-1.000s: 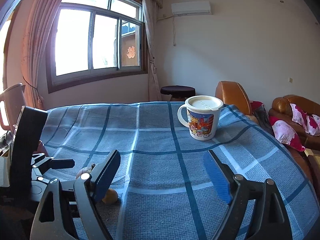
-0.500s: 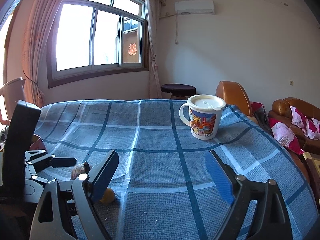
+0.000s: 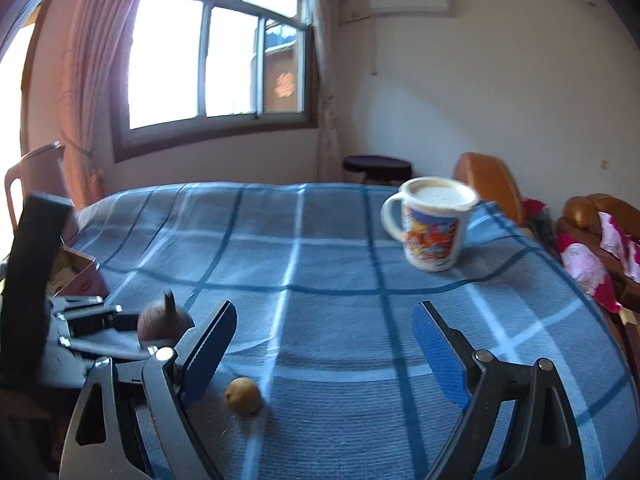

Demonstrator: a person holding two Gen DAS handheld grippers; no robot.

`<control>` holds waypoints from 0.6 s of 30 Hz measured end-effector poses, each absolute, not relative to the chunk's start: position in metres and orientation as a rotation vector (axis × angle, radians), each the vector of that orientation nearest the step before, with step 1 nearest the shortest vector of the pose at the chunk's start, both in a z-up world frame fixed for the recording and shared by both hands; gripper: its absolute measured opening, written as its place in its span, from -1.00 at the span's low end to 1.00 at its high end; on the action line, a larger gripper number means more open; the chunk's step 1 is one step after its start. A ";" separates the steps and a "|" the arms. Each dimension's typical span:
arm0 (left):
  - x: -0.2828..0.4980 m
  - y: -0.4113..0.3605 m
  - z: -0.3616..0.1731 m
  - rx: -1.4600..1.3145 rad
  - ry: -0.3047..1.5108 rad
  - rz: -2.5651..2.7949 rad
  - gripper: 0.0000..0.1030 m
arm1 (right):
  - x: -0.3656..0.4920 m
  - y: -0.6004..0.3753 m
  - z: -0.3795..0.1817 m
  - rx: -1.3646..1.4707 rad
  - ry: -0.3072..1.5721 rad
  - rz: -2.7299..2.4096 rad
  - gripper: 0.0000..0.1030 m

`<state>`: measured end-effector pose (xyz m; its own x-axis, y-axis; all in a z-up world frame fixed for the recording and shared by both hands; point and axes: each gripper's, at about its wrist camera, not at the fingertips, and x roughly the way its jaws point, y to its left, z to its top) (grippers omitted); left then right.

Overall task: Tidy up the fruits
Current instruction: 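Grasp the small brown round fruit with the right tool while the left tool lifts the beet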

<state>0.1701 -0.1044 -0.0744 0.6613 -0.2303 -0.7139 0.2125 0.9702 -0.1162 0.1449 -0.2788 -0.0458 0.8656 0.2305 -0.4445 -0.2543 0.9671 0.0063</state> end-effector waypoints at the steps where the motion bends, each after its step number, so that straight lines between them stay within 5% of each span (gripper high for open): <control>1: 0.167 -0.098 -0.073 -0.035 0.796 -0.232 0.08 | 0.147 -0.276 -0.047 -0.060 0.476 0.276 0.75; 5: 0.155 -0.080 -0.065 -0.052 0.727 -0.177 0.08 | 0.156 -0.262 -0.055 -0.099 0.547 0.363 0.75; 9: 0.150 -0.072 -0.062 -0.056 0.700 -0.159 0.08 | 0.159 -0.249 -0.064 -0.130 0.620 0.450 0.26; 15: 0.146 -0.064 -0.060 -0.077 0.679 -0.152 0.08 | 0.154 -0.240 -0.074 -0.162 0.690 0.502 0.19; 18: 0.145 -0.065 -0.060 -0.070 0.671 -0.146 0.08 | 0.158 -0.233 -0.080 -0.203 0.735 0.487 -0.25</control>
